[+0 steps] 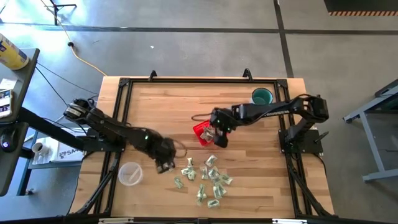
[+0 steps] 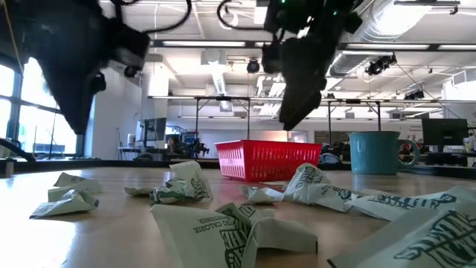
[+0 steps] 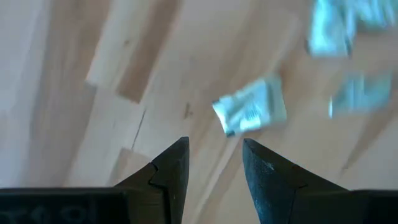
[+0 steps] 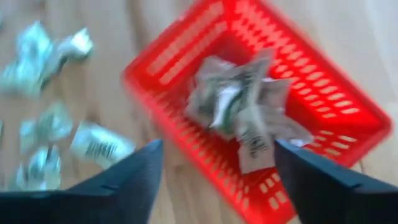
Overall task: Pick and place items into bin
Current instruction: Put the stevia packet into the red bin
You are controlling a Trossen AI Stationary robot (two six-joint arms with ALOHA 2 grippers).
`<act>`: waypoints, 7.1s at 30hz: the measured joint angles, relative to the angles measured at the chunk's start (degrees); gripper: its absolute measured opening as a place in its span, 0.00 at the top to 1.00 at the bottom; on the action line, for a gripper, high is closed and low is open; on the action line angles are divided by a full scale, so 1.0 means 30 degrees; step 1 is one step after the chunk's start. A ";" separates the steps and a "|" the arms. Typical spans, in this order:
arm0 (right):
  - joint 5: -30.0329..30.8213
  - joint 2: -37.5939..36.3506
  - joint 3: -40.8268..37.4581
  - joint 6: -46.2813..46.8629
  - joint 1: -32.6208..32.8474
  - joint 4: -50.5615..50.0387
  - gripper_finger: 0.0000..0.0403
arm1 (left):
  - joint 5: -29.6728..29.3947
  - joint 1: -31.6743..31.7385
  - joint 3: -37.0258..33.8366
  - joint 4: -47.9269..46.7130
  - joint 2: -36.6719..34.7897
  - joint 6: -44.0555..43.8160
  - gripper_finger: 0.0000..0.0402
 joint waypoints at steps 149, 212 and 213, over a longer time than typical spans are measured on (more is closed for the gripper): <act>0.1828 -0.1882 0.0000 -0.3685 0.2117 -0.2466 0.17 | -0.1168 -0.4554 -0.0616 0.9344 0.0856 0.3713 0.59; 0.8356 -0.2153 0.0029 0.5346 0.9922 -1.0596 0.11 | -0.5514 0.4003 0.5071 0.5145 0.5654 1.7304 0.95; 0.8513 -0.2160 0.0029 0.6107 1.0276 -1.0949 0.11 | -0.5035 0.4782 0.5071 0.6119 0.5654 1.7742 0.94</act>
